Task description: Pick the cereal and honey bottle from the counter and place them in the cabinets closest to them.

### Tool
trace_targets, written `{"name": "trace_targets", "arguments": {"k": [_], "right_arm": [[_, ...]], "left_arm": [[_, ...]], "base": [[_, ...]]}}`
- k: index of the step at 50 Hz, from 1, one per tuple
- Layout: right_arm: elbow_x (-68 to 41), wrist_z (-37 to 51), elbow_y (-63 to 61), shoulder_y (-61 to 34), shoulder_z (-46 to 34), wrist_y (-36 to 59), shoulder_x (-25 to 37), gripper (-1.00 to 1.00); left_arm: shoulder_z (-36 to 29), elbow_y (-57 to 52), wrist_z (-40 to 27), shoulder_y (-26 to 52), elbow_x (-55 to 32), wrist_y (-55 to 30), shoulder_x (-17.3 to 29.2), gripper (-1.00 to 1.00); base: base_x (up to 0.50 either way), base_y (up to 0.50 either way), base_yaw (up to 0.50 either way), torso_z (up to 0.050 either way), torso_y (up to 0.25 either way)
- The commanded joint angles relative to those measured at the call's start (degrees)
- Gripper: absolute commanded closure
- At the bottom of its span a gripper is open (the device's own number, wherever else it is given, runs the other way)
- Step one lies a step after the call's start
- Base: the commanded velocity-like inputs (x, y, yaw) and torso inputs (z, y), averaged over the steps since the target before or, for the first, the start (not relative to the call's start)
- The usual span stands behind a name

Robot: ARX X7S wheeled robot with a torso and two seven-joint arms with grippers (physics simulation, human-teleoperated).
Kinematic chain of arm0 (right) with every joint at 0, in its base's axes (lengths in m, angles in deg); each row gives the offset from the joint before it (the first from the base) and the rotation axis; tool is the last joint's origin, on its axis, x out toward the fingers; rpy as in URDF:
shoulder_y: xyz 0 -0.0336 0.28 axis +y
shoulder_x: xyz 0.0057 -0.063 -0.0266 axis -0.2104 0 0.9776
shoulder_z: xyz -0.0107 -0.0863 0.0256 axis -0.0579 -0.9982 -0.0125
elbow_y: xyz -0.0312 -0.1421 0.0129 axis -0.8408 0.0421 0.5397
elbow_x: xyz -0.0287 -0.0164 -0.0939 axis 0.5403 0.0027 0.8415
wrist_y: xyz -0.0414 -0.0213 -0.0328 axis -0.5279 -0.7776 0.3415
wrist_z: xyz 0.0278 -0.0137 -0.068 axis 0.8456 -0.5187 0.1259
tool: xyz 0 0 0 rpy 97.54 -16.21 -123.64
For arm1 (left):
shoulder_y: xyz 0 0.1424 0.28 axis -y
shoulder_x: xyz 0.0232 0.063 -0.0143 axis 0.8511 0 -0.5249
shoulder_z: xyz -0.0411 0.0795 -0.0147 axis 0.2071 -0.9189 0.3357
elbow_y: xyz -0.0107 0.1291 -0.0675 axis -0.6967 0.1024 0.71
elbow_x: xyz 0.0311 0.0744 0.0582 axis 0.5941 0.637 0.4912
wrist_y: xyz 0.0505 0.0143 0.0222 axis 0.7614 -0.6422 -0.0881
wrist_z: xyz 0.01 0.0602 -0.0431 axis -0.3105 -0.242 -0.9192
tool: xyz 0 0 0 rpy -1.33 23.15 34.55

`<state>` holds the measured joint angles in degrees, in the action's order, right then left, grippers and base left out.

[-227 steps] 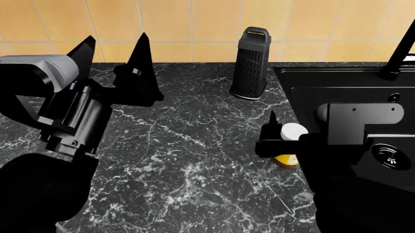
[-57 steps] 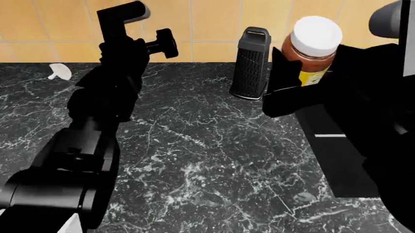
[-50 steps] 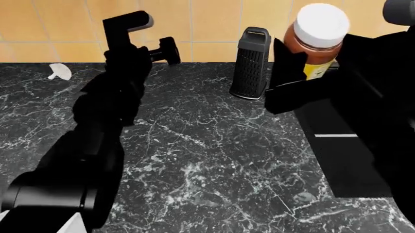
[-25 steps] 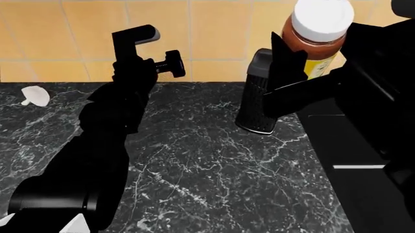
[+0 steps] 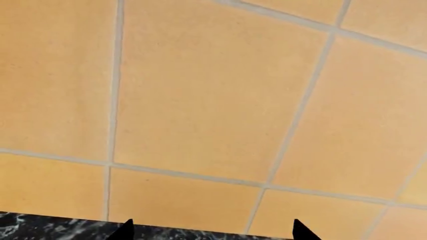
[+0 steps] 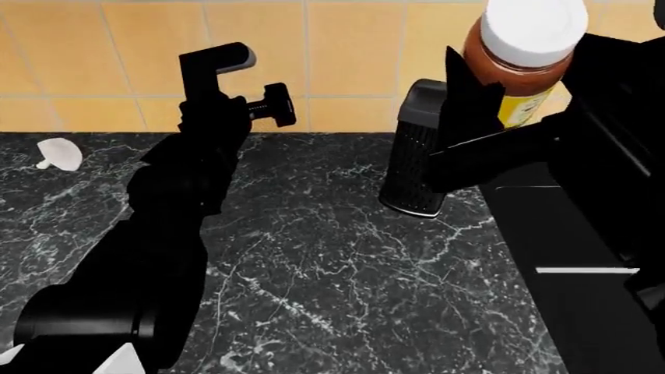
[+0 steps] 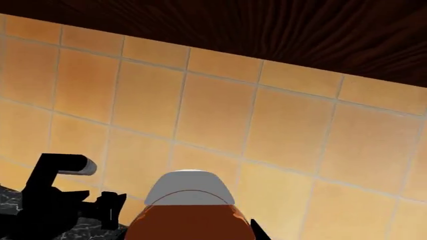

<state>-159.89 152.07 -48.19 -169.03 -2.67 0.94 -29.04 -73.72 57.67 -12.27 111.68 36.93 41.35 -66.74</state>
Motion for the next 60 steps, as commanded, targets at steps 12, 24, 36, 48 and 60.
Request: {"name": "trace_targets", "arguments": {"k": [12, 24, 36, 48, 60], "right_arm": [[-2.7, 24.1, -14.4, -6.4, 2.2, -2.1, -1.0, 1.0], [-7.0, 24.1, -14.4, -16.4, 3.5, -5.0, -1.8, 1.0], [-8.7, 24.1, -14.4, -29.6, -3.8, -12.1, -0.9, 1.0], [-12.0, 24.1, -10.5, -43.8, -10.0, -15.3, -2.3, 1.0], [-15.0, 24.1, 1.6, -43.8, -1.4, -2.8, -6.1, 1.0]], "left_arm": [[-0.2, 0.0, -0.5, -0.3, 0.4, 0.9, 0.0, -1.0], [-1.3, 0.0, -2.9, -0.2, 0.1, 0.4, 0.0, -1.0], [-0.4, 0.0, -5.3, -0.1, 0.5, -2.6, 0.0, -1.0], [-0.2, 0.0, -6.3, -0.1, 0.8, -3.4, 0.0, -1.0], [0.2, 0.0, -6.5, -0.1, 1.0, -3.8, 0.0, -1.0]], "base": [[0.0, 0.0, 0.0, 0.001, 0.0], [0.0, 0.0, 0.0, 0.0, 0.0], [0.0, 0.0, 0.0, 0.0, 0.001], [0.0, 0.0, 0.0, 0.0, 0.0], [0.0, 0.0, 0.0, 0.0, 0.0]]}}
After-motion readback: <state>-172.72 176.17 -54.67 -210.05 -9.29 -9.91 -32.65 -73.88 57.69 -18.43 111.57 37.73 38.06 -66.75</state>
